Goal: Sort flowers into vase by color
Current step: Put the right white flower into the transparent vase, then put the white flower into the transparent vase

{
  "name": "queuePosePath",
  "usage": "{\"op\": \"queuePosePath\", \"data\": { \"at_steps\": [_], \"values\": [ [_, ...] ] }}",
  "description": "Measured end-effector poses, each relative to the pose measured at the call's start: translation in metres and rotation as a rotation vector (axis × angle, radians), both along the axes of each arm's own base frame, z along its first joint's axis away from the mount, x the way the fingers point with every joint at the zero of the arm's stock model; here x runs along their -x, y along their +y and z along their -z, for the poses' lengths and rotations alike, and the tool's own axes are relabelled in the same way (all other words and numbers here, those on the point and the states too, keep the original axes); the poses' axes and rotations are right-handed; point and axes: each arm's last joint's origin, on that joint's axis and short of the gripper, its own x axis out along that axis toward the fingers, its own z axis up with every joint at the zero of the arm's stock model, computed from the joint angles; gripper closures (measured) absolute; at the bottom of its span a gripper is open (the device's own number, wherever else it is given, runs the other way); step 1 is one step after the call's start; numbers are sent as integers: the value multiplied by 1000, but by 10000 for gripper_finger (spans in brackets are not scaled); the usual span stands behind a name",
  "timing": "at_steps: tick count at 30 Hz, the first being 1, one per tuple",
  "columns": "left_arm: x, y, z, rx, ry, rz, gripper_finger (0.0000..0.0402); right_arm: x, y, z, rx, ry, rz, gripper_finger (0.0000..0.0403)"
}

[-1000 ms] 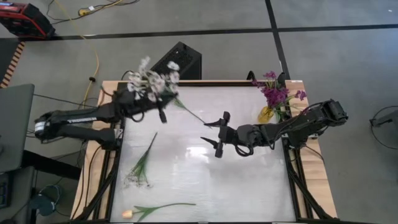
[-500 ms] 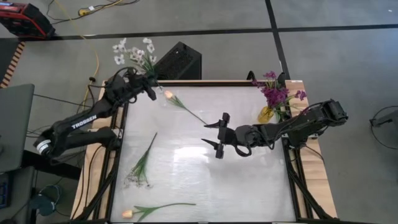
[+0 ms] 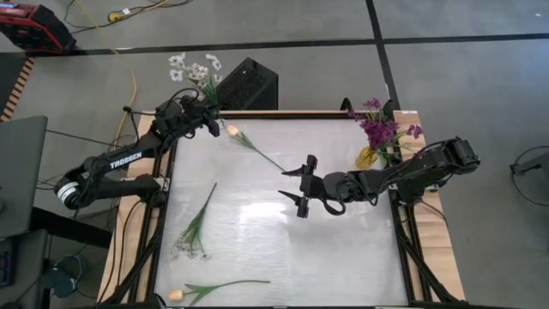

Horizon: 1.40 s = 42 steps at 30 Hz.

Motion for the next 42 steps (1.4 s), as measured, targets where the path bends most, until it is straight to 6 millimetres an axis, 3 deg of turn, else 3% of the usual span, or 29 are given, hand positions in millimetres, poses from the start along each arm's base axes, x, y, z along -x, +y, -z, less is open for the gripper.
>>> {"op": "queuePosePath", "data": {
  "at_steps": [8, 24, 30, 34, 42],
  "values": [
    [-4, 4, 9, 60, 14, -2, 366, 0, 0, 2, -13, 16, 4, 117],
    [14, -23, 12, 232, 133, 18, 206, 1, 1, 4, -32, 31, 6, 117],
    [24, -39, 3, 300, 184, 32, 189, 1, 1, 3, -35, 14, 6, 117],
    [29, -56, 0, 462, 294, 57, 188, 1, 4, 1, -37, 3, -4, 117],
    [21, -96, 4, 689, 456, 247, 188, 1, 8, 0, -40, -15, -15, 117]
  ]
}}
